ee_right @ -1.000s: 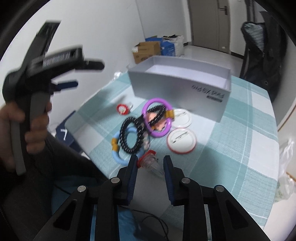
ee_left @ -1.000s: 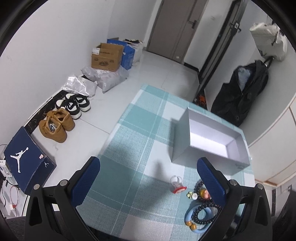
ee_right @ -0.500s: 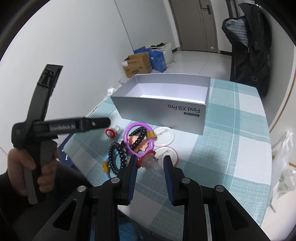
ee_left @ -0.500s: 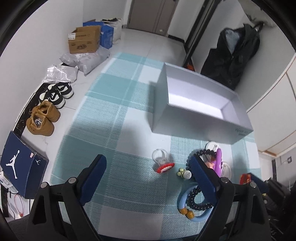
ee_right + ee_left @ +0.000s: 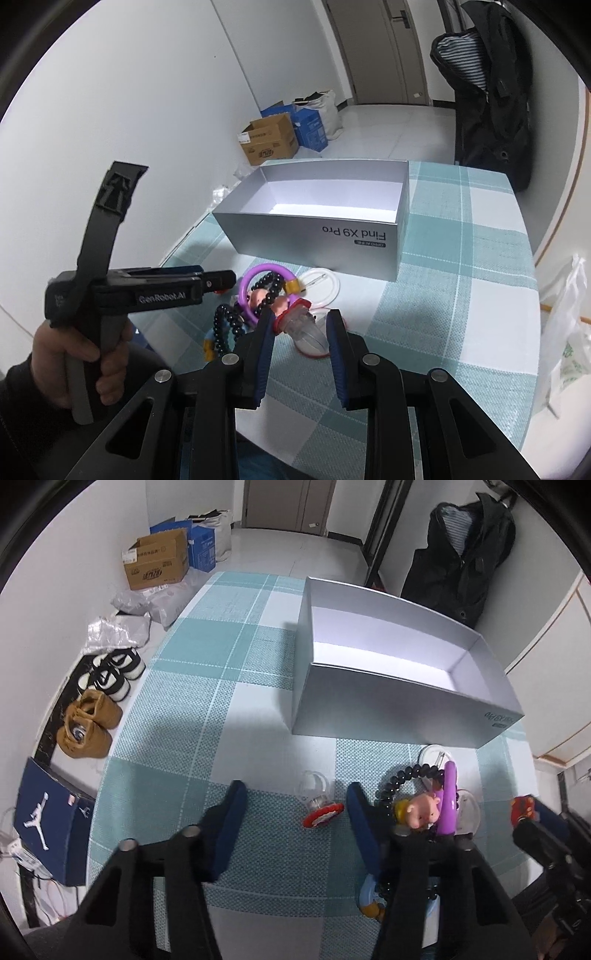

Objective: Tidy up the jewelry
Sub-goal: 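Grasp the small red ring teether with the left gripper while the right gripper holds the pacifier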

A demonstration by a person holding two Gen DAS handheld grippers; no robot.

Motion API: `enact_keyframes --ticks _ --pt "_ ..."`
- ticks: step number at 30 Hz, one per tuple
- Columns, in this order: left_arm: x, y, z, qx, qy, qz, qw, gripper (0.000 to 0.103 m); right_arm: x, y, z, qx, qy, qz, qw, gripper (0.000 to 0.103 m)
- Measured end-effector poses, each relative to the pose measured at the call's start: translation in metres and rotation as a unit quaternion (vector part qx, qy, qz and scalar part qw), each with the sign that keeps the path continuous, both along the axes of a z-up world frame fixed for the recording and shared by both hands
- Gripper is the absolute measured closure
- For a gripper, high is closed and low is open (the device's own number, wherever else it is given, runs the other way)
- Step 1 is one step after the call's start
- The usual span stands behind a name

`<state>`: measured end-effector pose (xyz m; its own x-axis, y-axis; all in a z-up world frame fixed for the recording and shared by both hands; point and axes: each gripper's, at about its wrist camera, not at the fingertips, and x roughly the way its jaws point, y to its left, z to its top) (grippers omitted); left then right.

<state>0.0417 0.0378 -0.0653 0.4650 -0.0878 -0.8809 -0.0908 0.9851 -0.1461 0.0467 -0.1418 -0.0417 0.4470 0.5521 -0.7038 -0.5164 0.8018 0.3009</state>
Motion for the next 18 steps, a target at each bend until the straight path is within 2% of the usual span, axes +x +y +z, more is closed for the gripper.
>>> enact_keyframes --ticks 2,4,6,18 --pt "0.001 -0.002 0.0 -0.004 0.002 -0.009 0.9999 0.082 0.0 -0.001 0.001 0.005 0.0 -0.001 1.0 0.076" --pt "0.0 -0.003 0.001 -0.009 0.003 -0.015 0.9998 0.082 0.0 -0.002 0.002 0.008 -0.001 0.0 1.0 0.076" --pt "0.001 -0.003 0.001 -0.015 0.004 -0.02 0.9997 0.087 0.001 -0.001 0.003 0.008 -0.003 -0.001 1.0 0.076" --pt "-0.001 -0.004 0.019 -0.037 -0.018 -0.031 0.9987 0.089 0.008 0.0 0.006 0.023 0.003 -0.002 1.0 0.076"
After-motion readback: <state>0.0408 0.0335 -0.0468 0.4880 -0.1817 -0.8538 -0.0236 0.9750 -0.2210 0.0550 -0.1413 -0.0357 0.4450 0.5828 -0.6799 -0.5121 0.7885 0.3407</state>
